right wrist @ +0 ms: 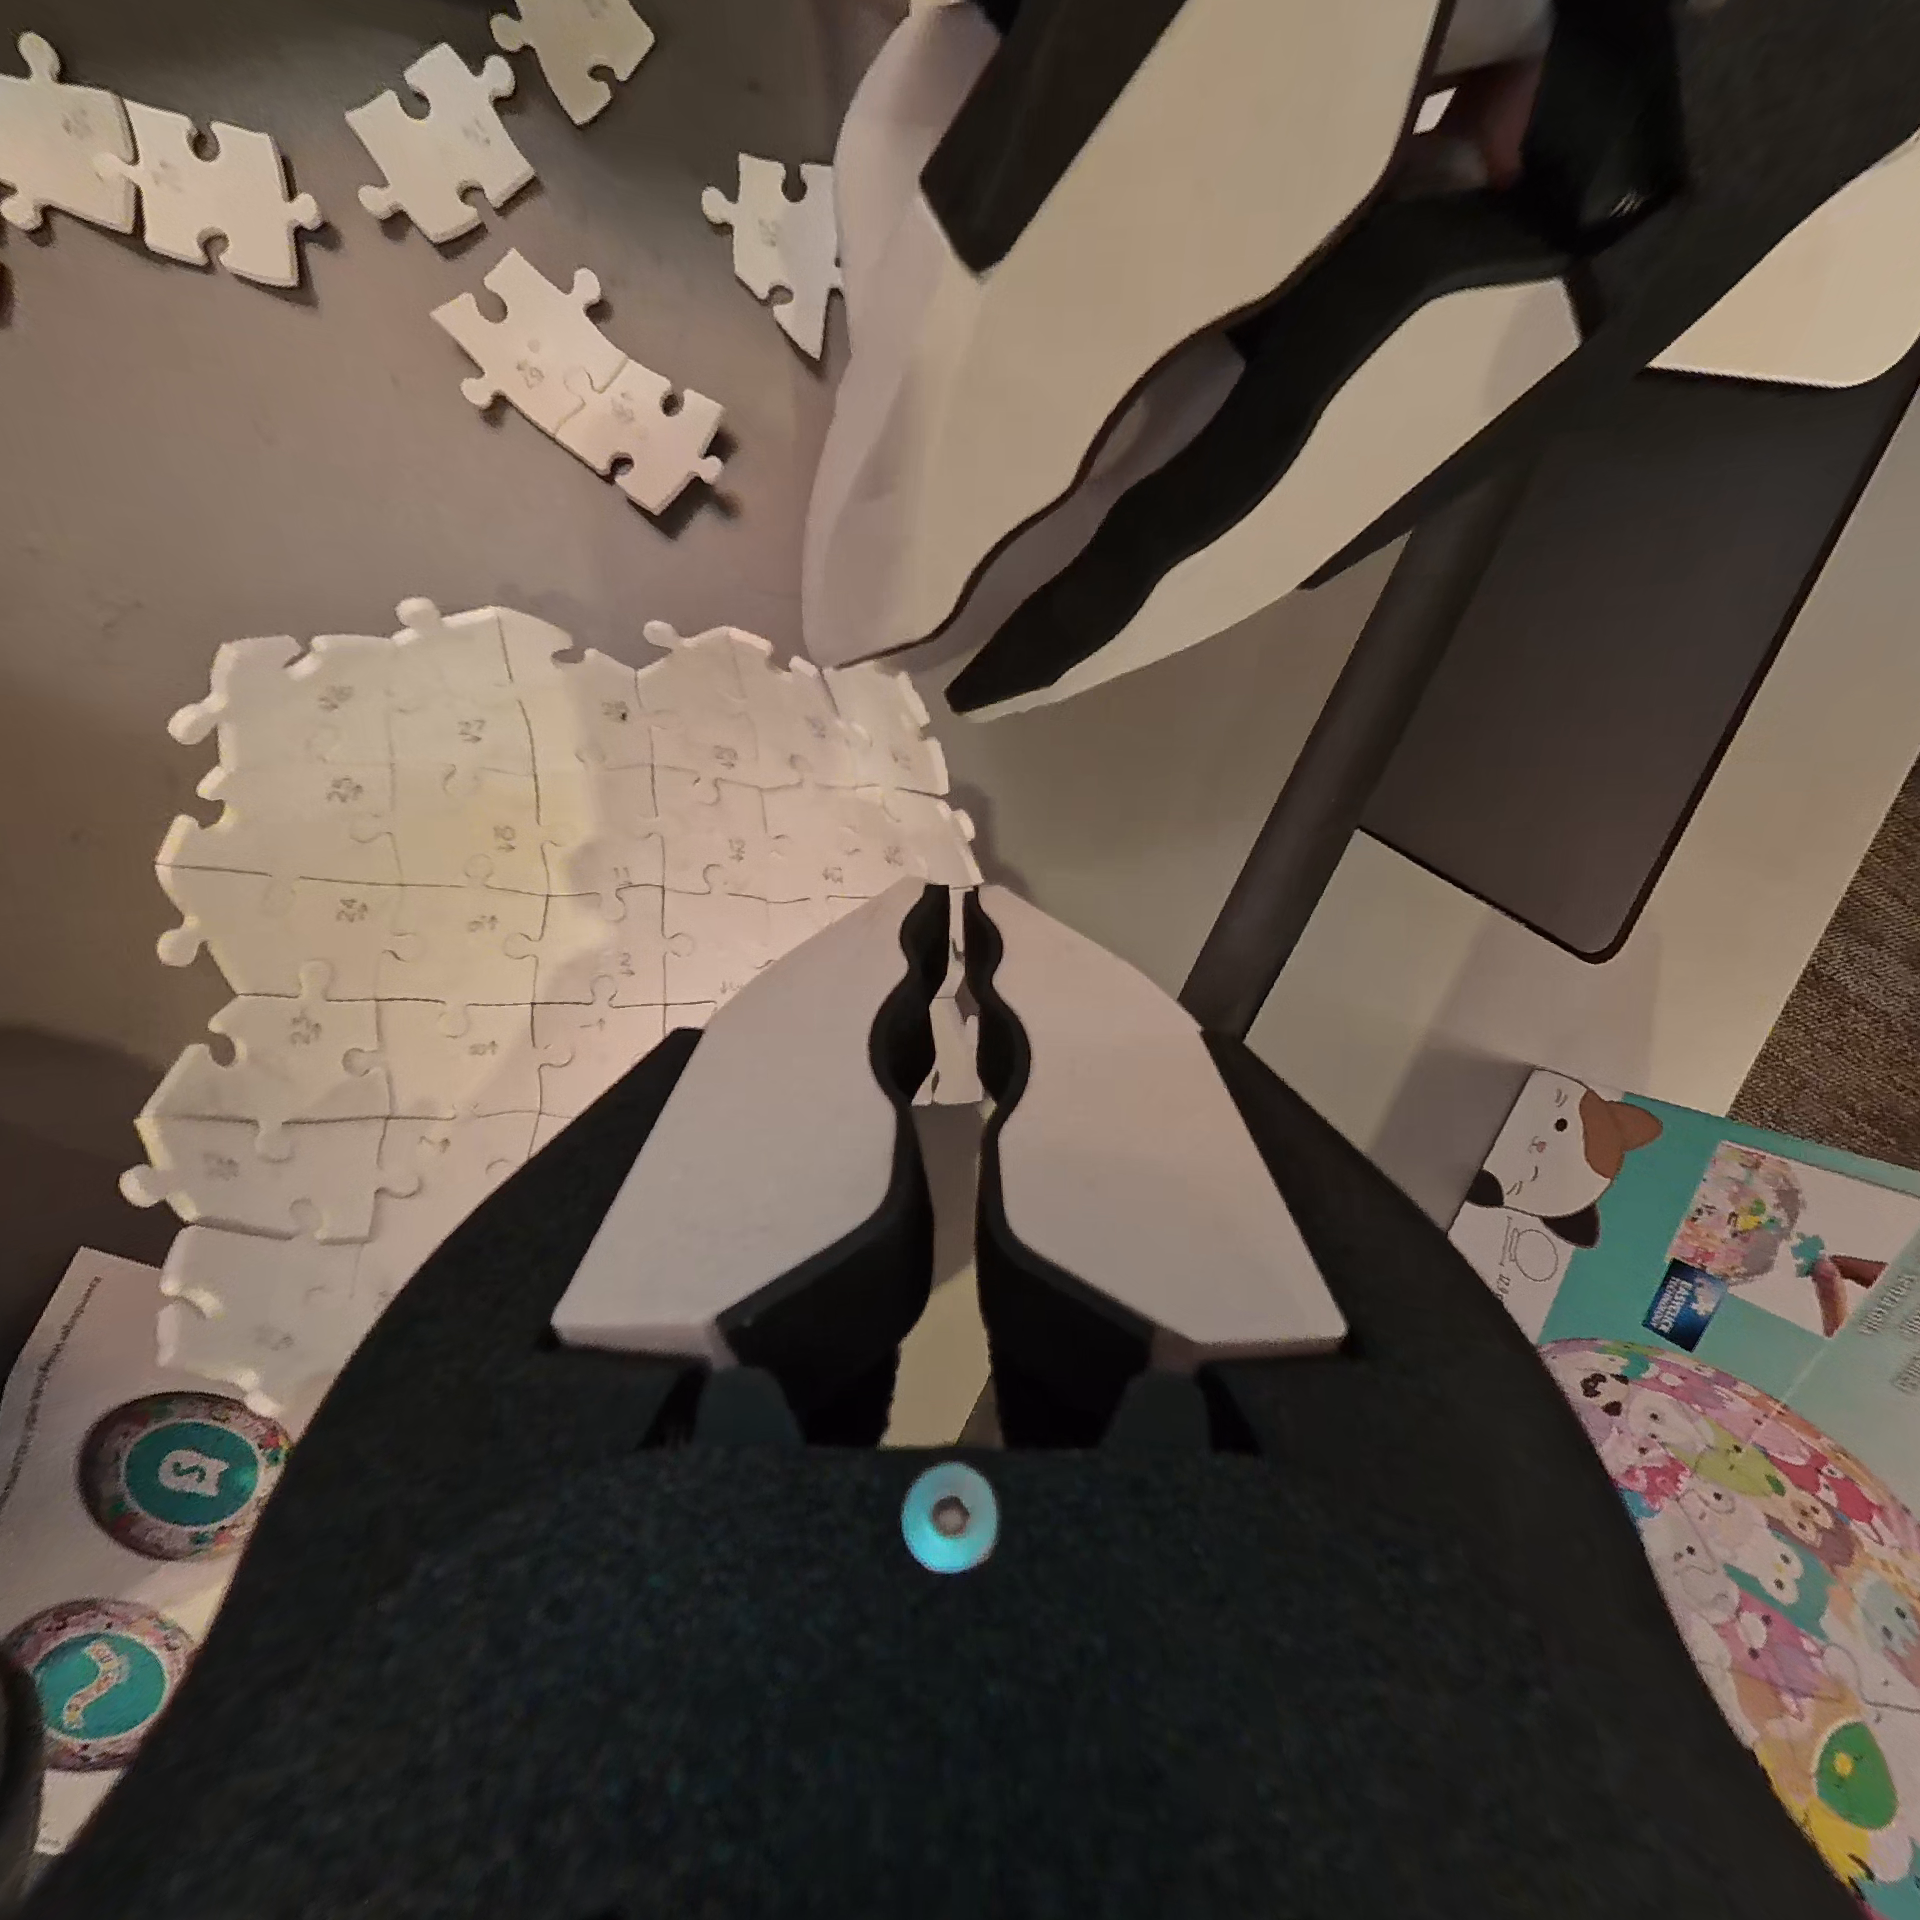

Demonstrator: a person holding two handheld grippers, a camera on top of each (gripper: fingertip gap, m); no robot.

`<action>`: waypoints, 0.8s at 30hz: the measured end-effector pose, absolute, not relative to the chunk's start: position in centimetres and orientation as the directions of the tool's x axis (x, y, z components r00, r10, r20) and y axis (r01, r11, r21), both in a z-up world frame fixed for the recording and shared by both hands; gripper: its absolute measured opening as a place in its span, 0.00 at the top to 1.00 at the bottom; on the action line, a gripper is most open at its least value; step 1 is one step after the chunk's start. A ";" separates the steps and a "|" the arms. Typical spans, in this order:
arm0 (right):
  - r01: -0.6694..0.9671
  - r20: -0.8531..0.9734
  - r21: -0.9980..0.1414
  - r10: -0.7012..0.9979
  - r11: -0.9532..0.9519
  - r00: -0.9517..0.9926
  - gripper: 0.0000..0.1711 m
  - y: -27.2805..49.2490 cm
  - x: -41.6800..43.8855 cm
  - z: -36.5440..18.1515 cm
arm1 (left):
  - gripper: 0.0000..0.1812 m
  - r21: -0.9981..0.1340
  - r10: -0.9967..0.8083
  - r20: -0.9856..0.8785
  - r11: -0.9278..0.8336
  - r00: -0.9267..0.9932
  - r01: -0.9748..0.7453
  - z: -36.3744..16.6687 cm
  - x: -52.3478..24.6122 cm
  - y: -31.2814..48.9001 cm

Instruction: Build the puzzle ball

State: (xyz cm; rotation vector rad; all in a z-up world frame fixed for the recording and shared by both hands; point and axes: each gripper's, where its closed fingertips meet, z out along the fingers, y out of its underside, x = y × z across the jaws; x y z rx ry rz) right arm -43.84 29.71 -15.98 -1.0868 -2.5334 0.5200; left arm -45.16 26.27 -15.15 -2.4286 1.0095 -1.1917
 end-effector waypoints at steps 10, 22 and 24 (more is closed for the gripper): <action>0.626 0.154 -0.445 0.744 0.640 -0.651 0.99 29.9 -43.8 -16.3 | 0.86 -0.478 -0.687 0.606 -0.717 0.401 -0.506 -15.7 -44.2 25.9; 0.596 0.207 -0.505 0.758 0.624 -0.618 0.96 30.3 -43.5 -14.0 | 0.86 -0.499 -0.690 0.595 -0.719 0.412 -0.484 -15.2 -44.7 26.3; 0.580 0.232 -0.530 0.763 0.619 -0.603 0.94 30.4 -43.5 -12.9 | 0.86 -0.500 -0.692 0.590 -0.718 0.415 -0.485 -15.2 -44.8 26.3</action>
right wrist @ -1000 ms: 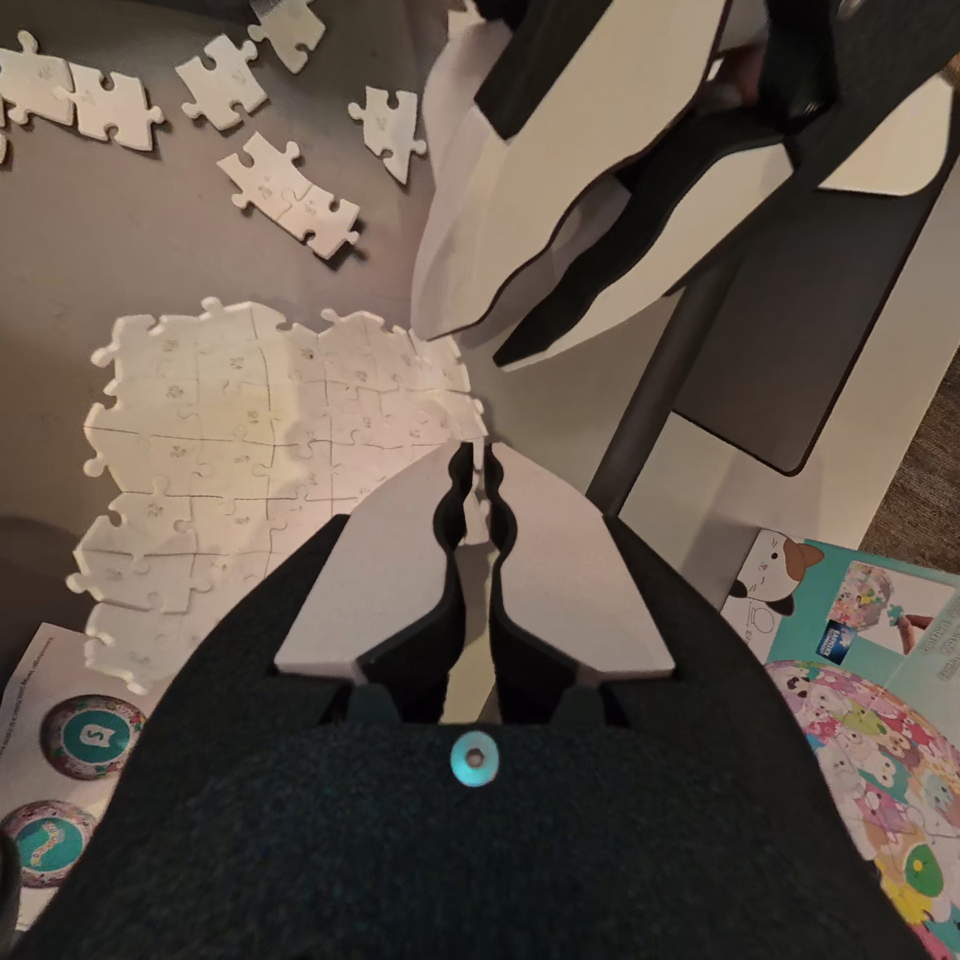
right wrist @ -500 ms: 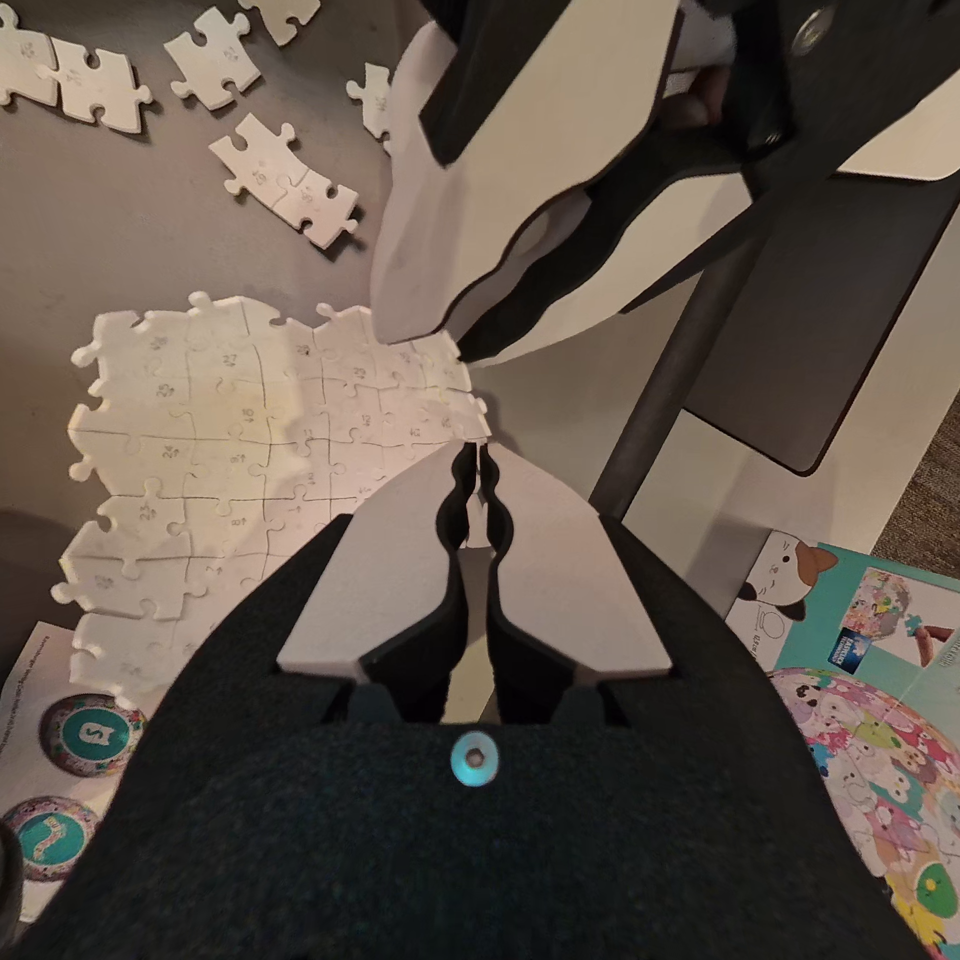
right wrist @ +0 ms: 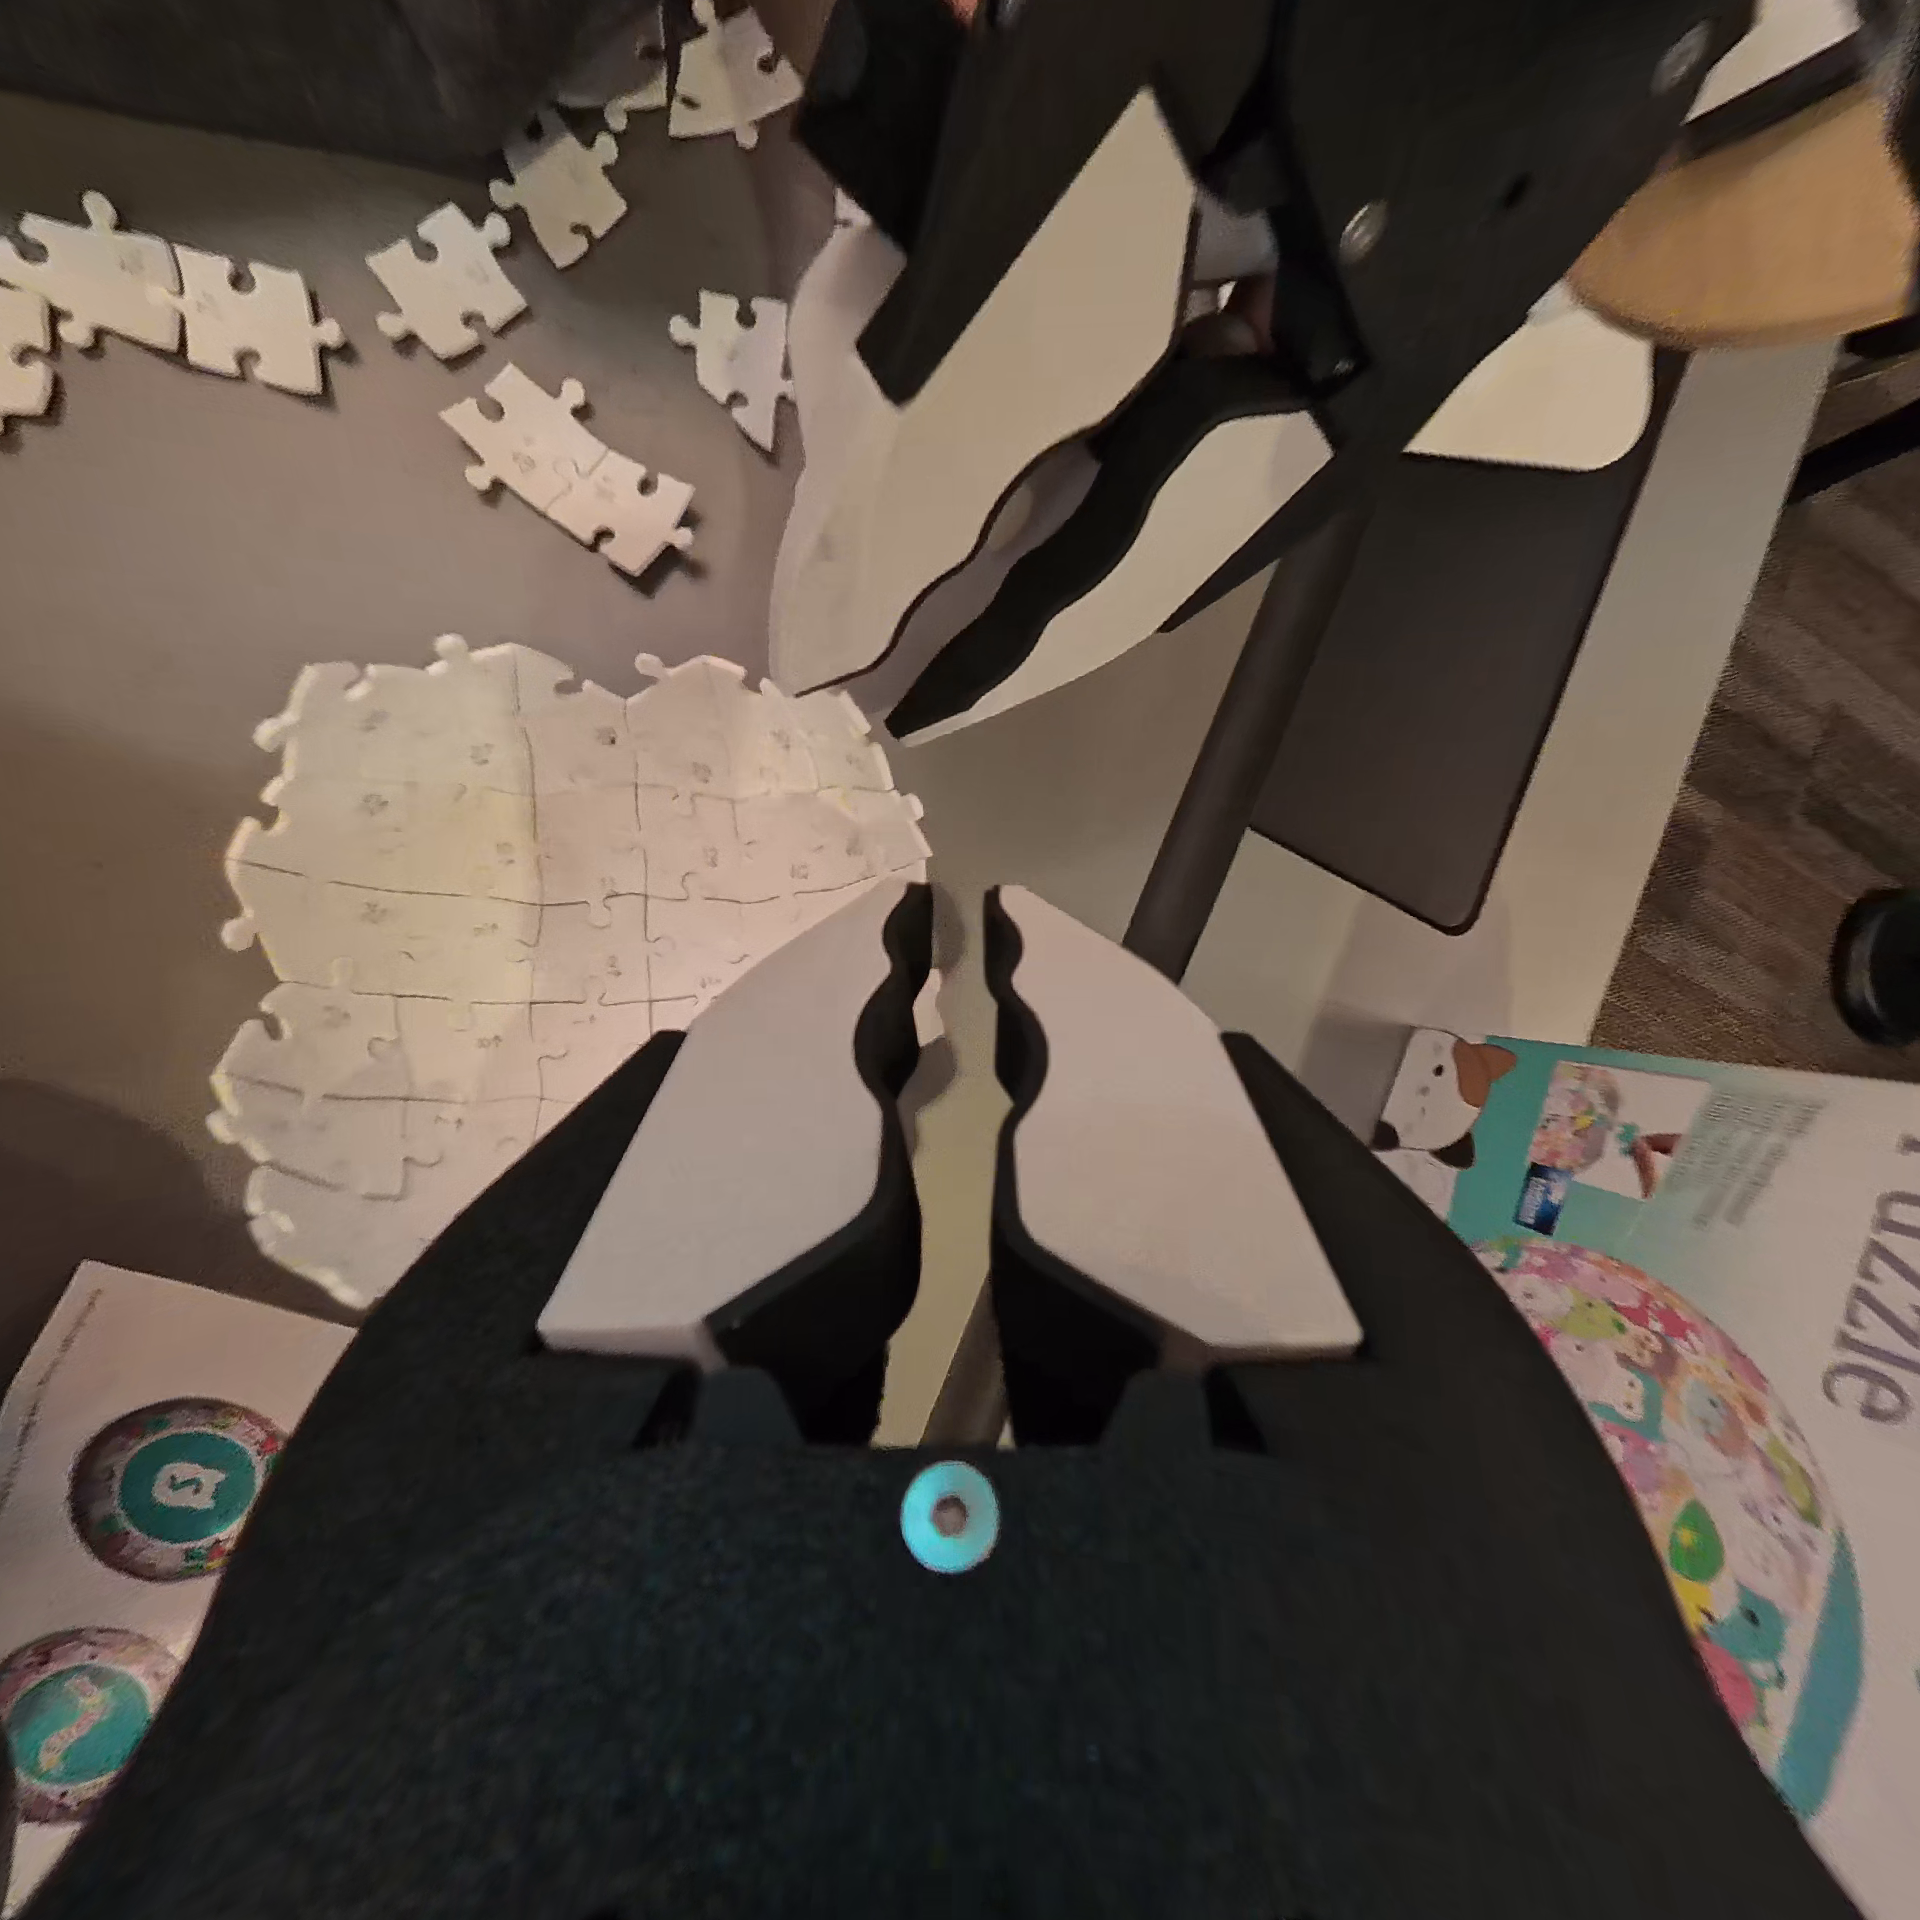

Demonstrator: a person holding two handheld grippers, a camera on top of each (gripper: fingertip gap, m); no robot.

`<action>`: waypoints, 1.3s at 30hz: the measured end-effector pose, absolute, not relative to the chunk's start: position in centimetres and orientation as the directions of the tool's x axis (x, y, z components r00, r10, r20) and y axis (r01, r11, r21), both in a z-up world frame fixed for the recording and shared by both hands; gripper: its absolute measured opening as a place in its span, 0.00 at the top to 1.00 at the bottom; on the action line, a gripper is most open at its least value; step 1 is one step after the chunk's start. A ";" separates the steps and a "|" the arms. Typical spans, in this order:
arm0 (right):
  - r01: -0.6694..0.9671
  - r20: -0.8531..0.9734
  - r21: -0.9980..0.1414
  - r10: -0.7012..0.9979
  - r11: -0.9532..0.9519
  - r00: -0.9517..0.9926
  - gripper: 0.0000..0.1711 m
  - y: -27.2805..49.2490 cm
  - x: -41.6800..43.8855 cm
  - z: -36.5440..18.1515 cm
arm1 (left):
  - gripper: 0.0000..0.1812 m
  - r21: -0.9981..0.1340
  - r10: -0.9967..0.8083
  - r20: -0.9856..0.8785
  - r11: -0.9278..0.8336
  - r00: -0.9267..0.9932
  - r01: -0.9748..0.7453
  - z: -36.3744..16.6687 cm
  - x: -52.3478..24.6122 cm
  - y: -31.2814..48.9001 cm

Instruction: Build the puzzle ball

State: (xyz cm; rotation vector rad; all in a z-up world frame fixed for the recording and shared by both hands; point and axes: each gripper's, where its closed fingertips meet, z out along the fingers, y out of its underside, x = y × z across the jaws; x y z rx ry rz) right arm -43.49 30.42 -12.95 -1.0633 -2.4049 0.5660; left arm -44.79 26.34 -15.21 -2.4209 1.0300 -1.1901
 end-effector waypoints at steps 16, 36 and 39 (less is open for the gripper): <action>0.847 -0.049 -0.386 0.908 0.367 -0.416 0.86 32.4 -40.3 -14.5 | 0.85 -0.512 -0.694 0.563 -0.719 0.449 -0.470 -15.1 -45.2 27.1; 0.863 0.135 -0.488 0.988 0.128 -0.070 0.84 30.2 -36.5 -10.8 | 0.83 -0.755 -0.755 0.227 -0.535 0.615 -0.379 -3.6 -43.3 27.7; 0.784 0.177 -0.620 0.980 0.037 0.093 0.83 28.9 -34.1 -9.5 | 0.82 -0.767 -0.738 0.124 -0.495 0.664 -0.408 -1.6 -42.7 26.6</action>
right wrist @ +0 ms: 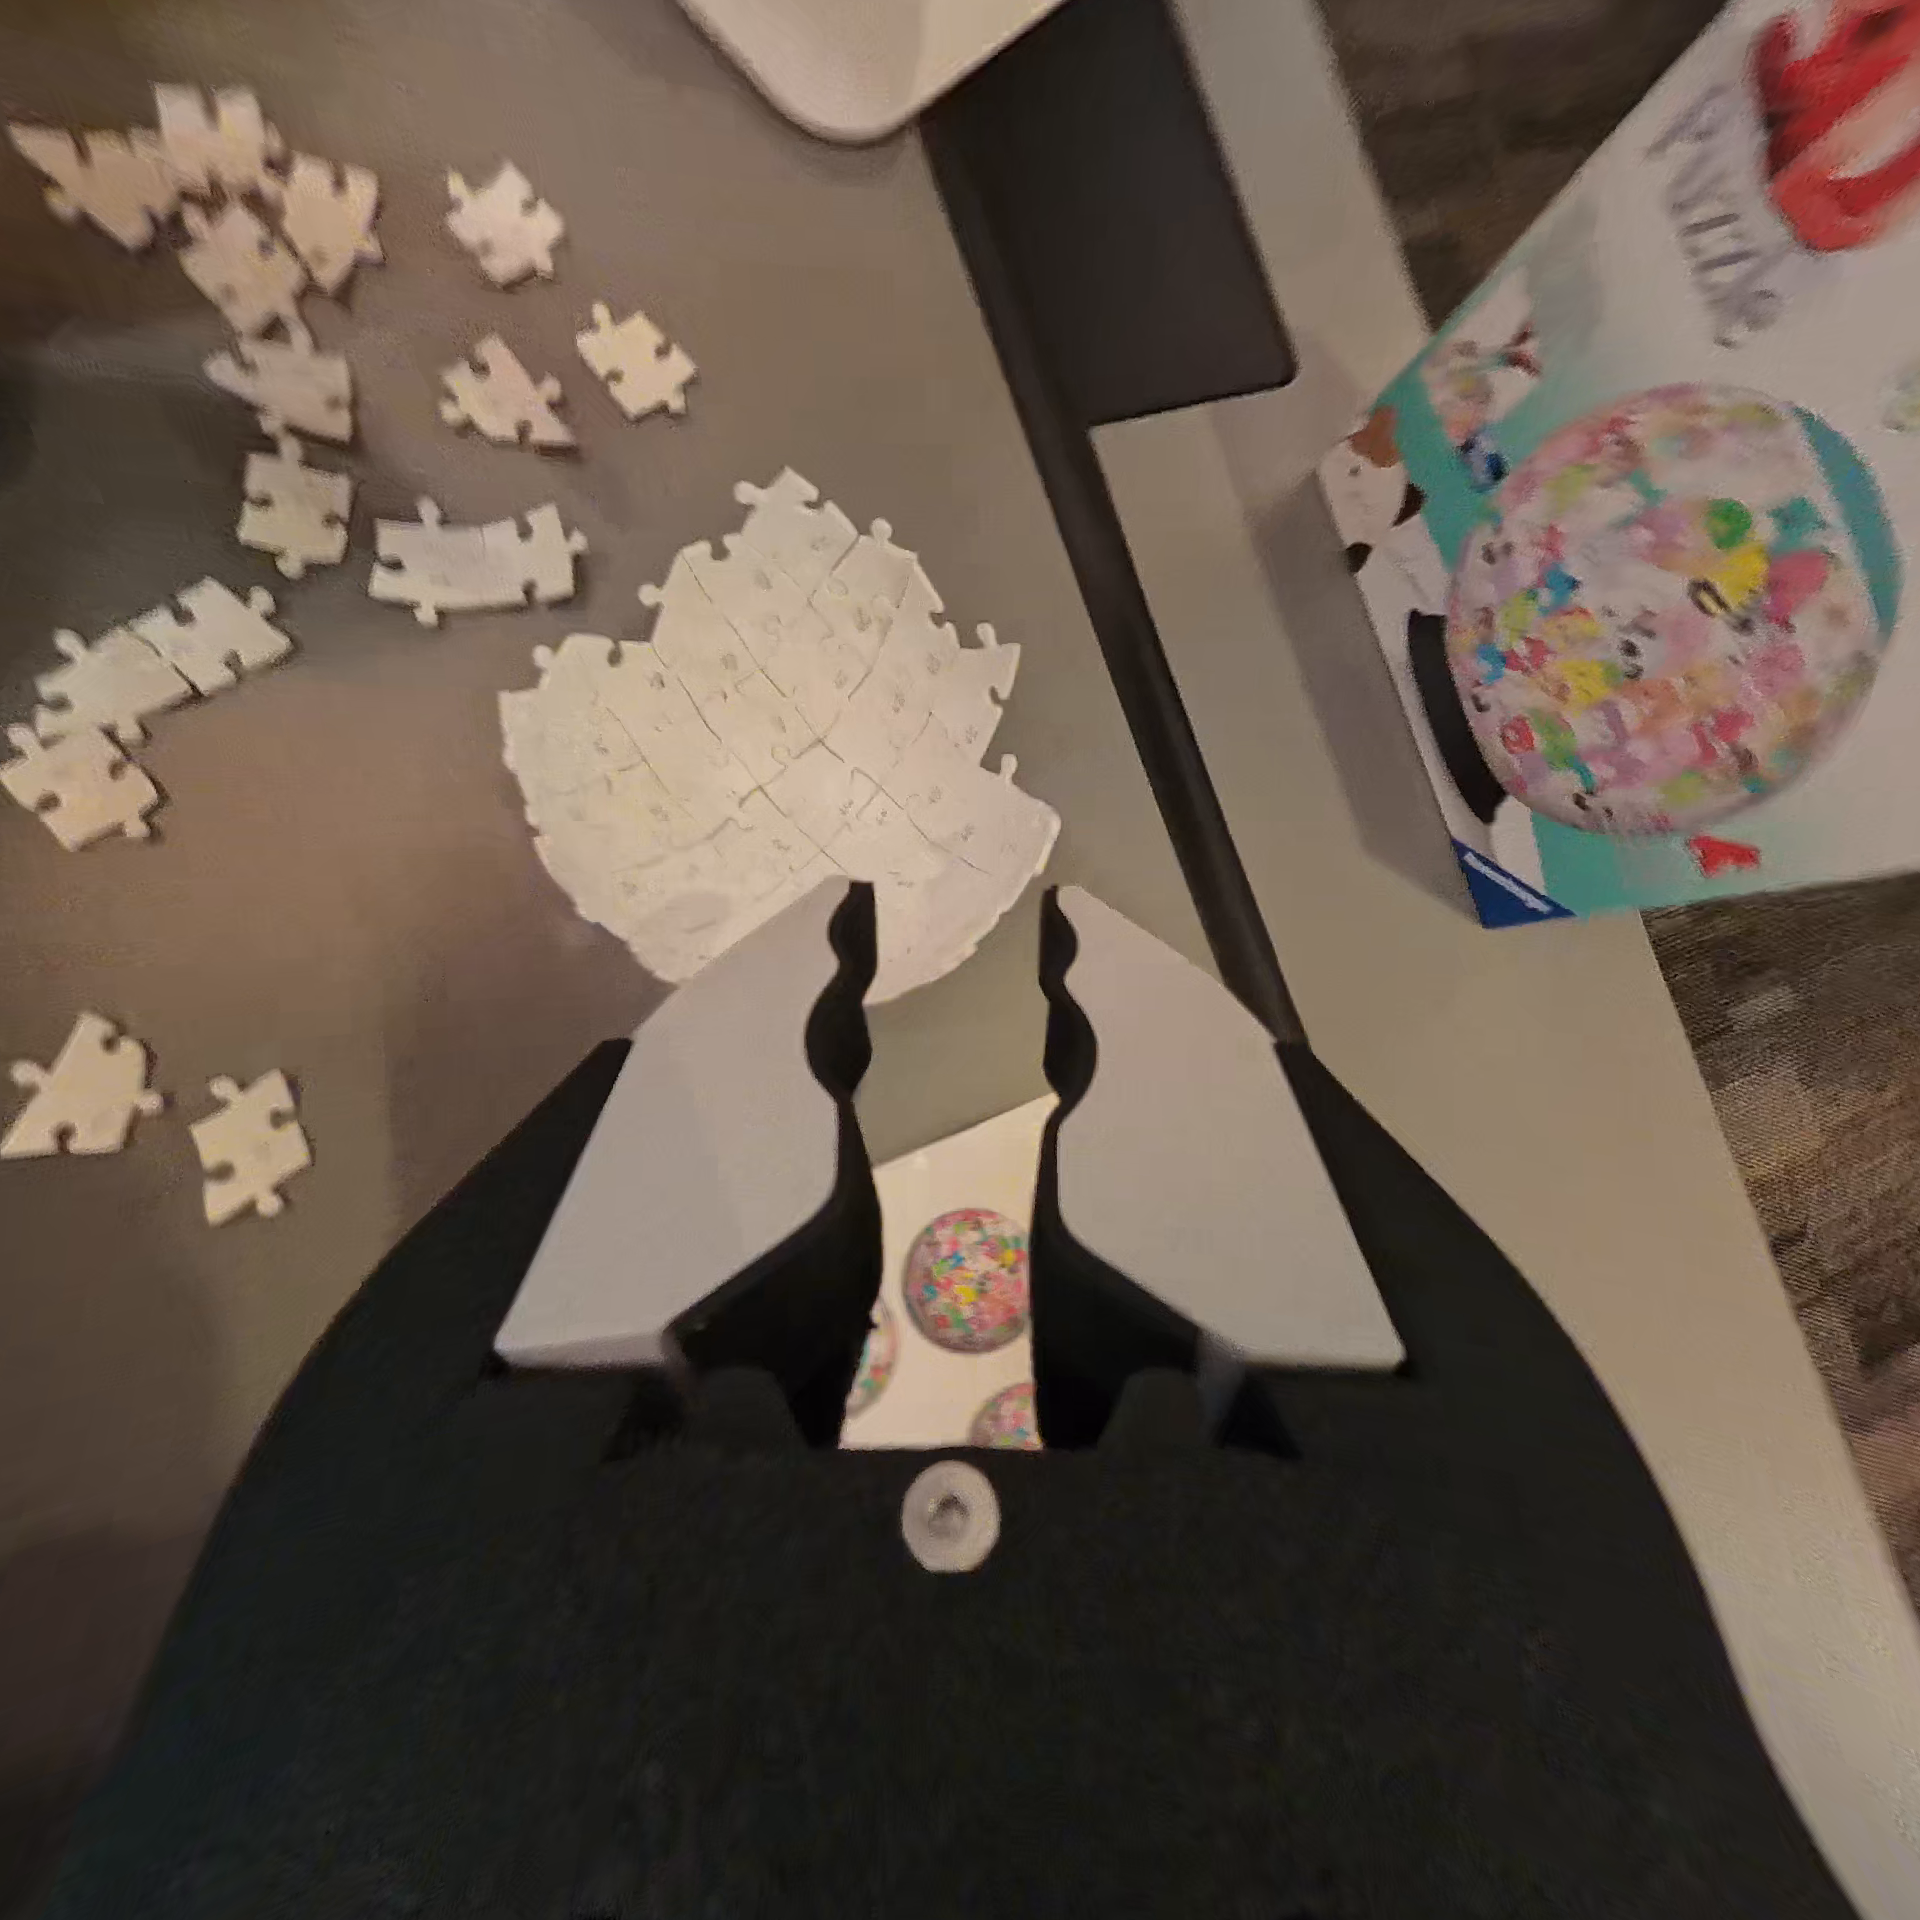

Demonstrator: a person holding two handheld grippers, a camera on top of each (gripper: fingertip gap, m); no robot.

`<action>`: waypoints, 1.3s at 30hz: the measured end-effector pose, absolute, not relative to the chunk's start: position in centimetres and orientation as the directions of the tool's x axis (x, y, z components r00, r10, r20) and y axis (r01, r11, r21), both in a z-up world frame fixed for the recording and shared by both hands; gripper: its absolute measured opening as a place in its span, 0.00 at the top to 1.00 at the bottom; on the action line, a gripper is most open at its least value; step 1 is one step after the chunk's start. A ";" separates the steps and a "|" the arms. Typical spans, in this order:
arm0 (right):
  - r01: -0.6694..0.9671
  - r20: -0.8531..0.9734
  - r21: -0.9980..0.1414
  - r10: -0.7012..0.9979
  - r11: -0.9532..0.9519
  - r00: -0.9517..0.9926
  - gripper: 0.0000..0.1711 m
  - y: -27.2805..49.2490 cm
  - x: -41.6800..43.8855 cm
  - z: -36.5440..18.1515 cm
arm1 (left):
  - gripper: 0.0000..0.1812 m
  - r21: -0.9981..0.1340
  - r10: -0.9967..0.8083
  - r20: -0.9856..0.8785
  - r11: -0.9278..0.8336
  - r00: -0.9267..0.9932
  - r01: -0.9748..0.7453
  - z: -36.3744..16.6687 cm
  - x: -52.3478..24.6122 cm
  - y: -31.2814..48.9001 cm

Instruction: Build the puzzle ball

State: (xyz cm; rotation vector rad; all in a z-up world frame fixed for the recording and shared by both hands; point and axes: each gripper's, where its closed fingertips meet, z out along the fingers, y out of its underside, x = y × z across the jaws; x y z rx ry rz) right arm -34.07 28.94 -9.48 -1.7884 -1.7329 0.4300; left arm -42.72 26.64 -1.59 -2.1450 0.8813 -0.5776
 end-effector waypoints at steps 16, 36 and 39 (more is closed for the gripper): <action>0.205 0.144 -0.976 0.918 0.071 0.369 1.00 25.8 -33.2 -9.2 | 1.00 -0.941 -0.362 0.236 -0.315 0.902 0.120 -9.6 -39.5 19.9; 0.287 0.051 -0.957 0.963 -0.029 0.266 1.00 27.4 -33.6 -12.4 | 1.00 -0.940 -0.299 0.086 -0.342 0.950 -0.023 -13.6 -37.3 21.6; 0.295 0.052 -0.955 0.964 -0.029 0.261 1.00 27.2 -33.5 -12.5 | 1.00 -0.930 -0.312 0.101 -0.367 0.945 -0.022 -14.2 -37.0 21.6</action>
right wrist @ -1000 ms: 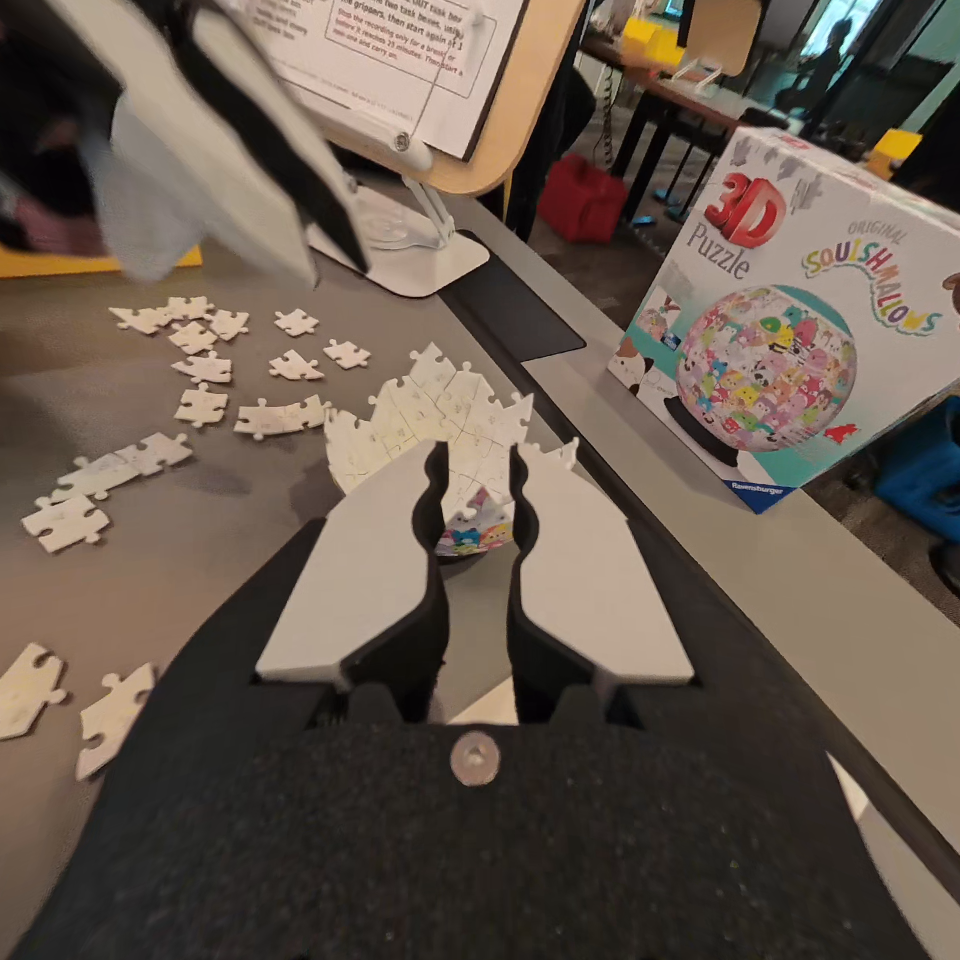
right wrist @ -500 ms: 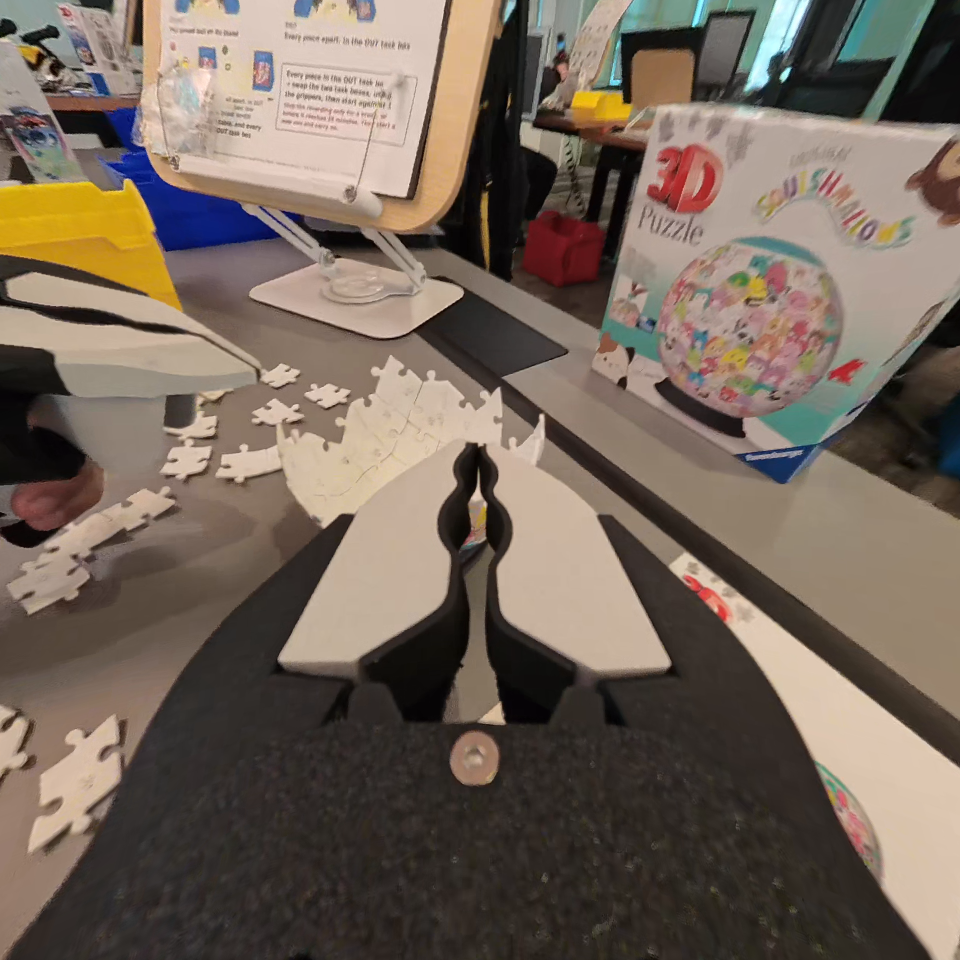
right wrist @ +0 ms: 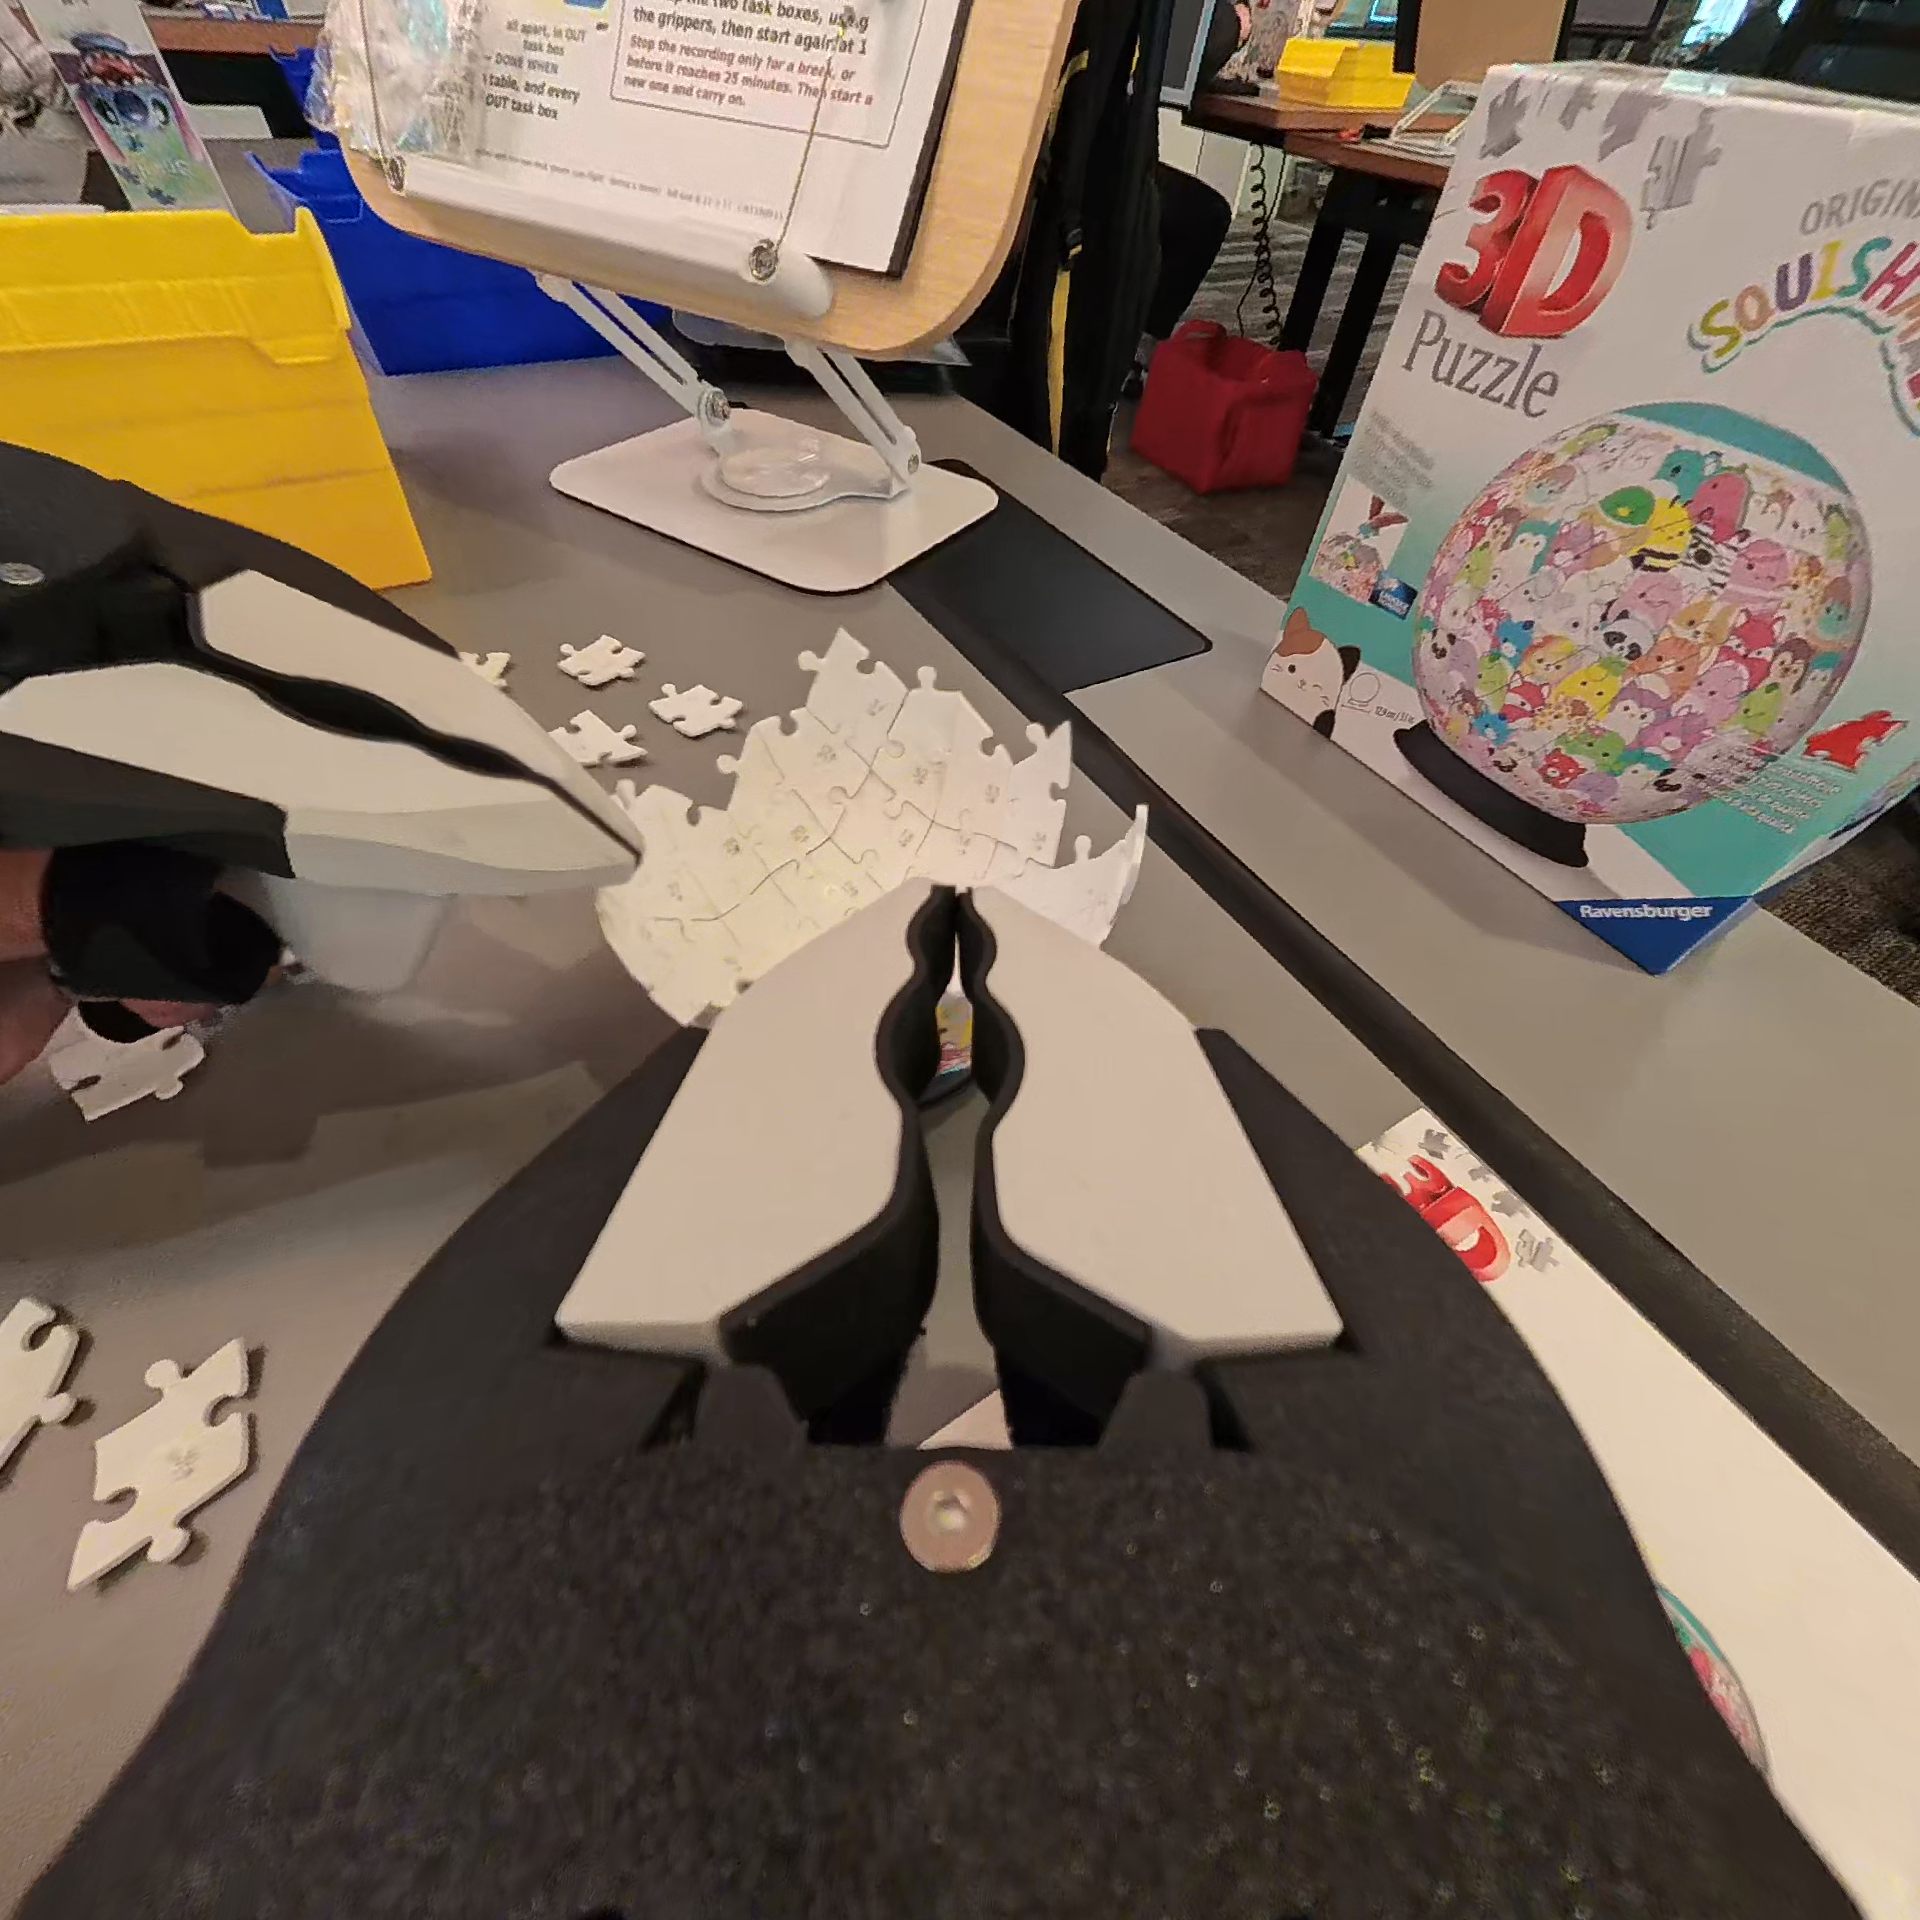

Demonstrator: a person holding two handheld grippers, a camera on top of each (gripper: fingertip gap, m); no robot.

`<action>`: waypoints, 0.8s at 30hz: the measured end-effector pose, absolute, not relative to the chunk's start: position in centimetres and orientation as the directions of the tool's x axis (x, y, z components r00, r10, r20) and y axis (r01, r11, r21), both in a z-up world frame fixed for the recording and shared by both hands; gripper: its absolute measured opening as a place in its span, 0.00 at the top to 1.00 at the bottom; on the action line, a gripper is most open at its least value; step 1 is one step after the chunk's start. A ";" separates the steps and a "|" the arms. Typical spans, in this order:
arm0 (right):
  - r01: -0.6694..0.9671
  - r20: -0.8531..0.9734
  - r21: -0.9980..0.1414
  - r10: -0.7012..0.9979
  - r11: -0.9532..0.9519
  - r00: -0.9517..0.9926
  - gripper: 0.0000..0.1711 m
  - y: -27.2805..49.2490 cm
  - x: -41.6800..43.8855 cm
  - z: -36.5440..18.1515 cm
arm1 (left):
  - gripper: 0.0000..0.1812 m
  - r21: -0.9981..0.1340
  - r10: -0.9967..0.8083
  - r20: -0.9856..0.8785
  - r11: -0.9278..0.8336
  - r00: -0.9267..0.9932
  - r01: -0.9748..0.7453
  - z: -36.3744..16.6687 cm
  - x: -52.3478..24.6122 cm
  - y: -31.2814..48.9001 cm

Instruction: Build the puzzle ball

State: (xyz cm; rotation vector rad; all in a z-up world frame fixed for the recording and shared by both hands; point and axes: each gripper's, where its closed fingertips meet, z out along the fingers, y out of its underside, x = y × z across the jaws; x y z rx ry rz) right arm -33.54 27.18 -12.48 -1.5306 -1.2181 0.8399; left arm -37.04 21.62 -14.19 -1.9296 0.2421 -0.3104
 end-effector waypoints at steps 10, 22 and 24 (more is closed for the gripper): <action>0.330 0.079 -0.944 0.963 -0.011 0.259 1.00 25.9 -33.4 -13.3 | 1.00 -0.913 -0.322 0.125 -0.408 0.939 -0.018 -15.2 -36.9 21.6; 0.322 0.114 -0.946 0.968 0.036 0.226 0.98 24.6 -33.5 -11.4 | 1.00 -0.901 -0.322 0.131 -0.433 0.938 -0.023 -15.7 -36.8 21.7; 0.332 0.150 -0.941 0.963 0.069 0.224 0.96 25.7 -33.6 -9.3 | 1.00 -0.900 -0.326 0.130 -0.435 0.936 -0.027 -15.7 -36.7 21.6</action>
